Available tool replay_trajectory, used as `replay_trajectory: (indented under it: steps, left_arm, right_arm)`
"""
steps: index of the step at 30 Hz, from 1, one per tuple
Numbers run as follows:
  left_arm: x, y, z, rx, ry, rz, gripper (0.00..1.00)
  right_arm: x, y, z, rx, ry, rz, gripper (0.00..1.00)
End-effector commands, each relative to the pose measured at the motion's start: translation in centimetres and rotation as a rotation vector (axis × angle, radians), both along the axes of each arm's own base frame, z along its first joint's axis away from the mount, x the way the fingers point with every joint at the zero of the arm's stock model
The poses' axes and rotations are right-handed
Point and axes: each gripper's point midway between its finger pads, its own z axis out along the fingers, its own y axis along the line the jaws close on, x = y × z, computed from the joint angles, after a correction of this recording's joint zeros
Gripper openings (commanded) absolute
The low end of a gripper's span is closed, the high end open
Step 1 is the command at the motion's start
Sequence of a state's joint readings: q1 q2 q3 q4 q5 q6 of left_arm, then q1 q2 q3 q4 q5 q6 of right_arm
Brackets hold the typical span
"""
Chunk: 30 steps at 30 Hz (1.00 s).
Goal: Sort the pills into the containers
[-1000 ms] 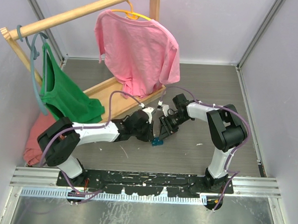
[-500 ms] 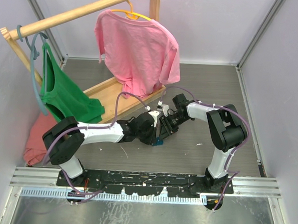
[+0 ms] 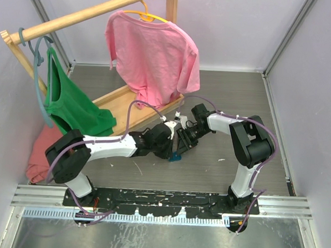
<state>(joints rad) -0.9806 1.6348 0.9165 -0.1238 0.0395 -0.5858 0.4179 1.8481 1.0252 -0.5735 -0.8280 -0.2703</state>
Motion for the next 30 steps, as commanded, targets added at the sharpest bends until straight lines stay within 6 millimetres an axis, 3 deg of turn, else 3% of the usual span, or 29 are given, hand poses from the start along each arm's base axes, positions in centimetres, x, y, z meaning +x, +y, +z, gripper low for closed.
replay_trajectory:
  steps: [1,6,10,13,18,20,24,30]
  left_arm:
    - [1.3,-0.9,5.3,-0.085,-0.103,0.008,0.00]
    - [1.2,-1.1,6.7,-0.123,-0.123,0.007,0.00]
    - [1.1,-1.1,6.1,-0.121,-0.111,0.008,0.00]
    - [0.7,-0.7,3.1,-0.075,-0.052,0.030,0.00]
    - [-1.2,1.6,-4.8,0.089,0.109,0.092,0.00]
    - [-1.8,2.2,-6.2,0.105,0.147,0.107,0.00]
    - [-1.2,2.0,-4.4,0.073,0.095,0.107,0.00]
    - [0.1,-0.1,2.6,-0.066,-0.022,0.061,0.00]
  right_arm:
    - [1.1,0.0,-0.5,-0.034,-0.058,0.014,0.39]
    - [1.1,0.0,-0.5,-0.036,-0.057,0.012,0.38]
    - [1.1,0.0,-0.6,-0.037,-0.056,0.013,0.39]
    - [1.1,-0.1,-0.6,-0.039,-0.058,0.013,0.39]
    - [1.1,-0.1,-0.7,-0.043,-0.057,0.012,0.38]
    - [1.2,-0.2,-0.7,-0.046,-0.058,0.011,0.38]
    - [1.1,-0.2,-0.7,-0.046,-0.057,0.011,0.38]
    - [1.2,-0.1,-0.4,-0.040,-0.061,0.012,0.39]
